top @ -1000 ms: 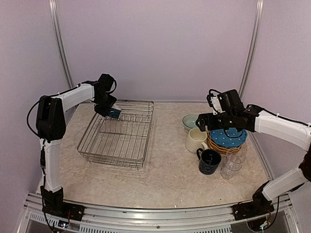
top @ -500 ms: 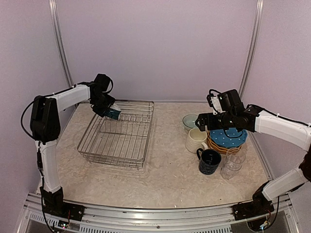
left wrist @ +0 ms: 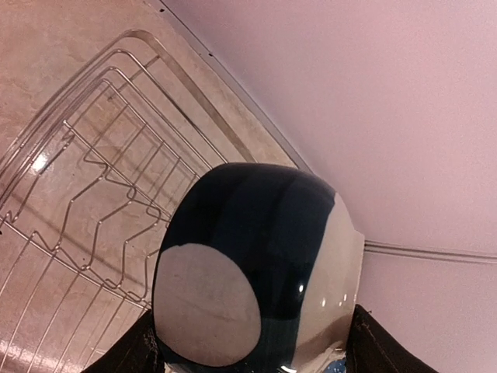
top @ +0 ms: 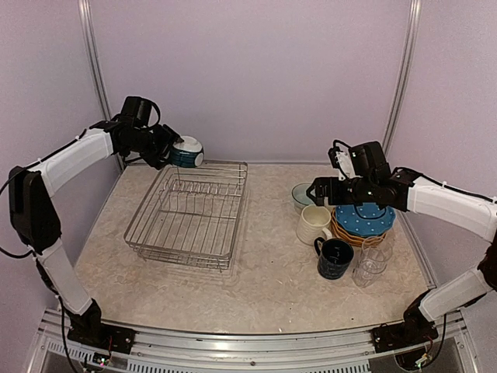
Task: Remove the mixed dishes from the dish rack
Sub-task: Pass from the left arm to the right
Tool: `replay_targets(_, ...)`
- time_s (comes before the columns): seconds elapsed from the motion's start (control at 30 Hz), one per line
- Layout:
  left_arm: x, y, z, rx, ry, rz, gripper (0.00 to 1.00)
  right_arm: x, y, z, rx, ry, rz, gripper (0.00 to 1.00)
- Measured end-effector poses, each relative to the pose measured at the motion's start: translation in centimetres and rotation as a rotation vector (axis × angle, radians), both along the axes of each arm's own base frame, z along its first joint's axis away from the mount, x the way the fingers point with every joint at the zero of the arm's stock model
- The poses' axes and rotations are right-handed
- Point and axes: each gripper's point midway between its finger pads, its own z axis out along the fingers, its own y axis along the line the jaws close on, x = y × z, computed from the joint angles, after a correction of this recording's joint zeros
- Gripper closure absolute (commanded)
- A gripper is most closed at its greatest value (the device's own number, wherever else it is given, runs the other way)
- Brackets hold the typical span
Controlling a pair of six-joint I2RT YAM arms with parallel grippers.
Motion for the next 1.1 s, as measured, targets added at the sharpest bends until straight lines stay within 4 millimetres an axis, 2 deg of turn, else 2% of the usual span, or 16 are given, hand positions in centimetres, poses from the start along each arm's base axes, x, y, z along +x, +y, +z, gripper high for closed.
replay_targets(0.13,-1.9,-1.7,1.7,-0.081,-0.053,-0.114,0.67,0.0,1.9,1.0,0.105,0.002,0.051,0.03)
replay_targets(0.27,-4.1,-4.1,2.9,-0.16,-0.095,-0.241,0.67,0.0,5.1,2.4,0.273,0.01,0.147,0.02)
replay_targets(0.5,-8.3,-8.9,7.6,-0.316,-0.243,-0.487,0.68,0.1,11.2,5.5,0.606,0.037,0.341,0.01)
replay_targets(0.6,-9.9,-10.4,9.8,-0.377,-0.311,-0.57,0.68,-0.4,14.2,8.0,0.754,0.025,0.44,0.0)
replay_targets(0.73,-11.3,-12.1,12.0,-0.449,-0.375,-0.652,0.68,-1.7,17.3,12.6,0.95,-0.017,0.576,0.0)
replay_targets(0.83,-11.9,-12.6,13.0,-0.487,-0.403,-0.686,0.68,-2.4,18.4,15.5,1.062,-0.05,0.651,0.0)
replay_targets(0.93,-12.4,-13.0,13.5,-0.527,-0.419,-0.711,0.68,-3.2,18.7,17.7,1.151,-0.075,0.702,0.02)
replay_targets(1.1,-12.8,-13.5,13.2,-0.598,-0.405,-0.732,0.68,-4.3,18.4,20.8,1.248,-0.138,0.763,0.13)
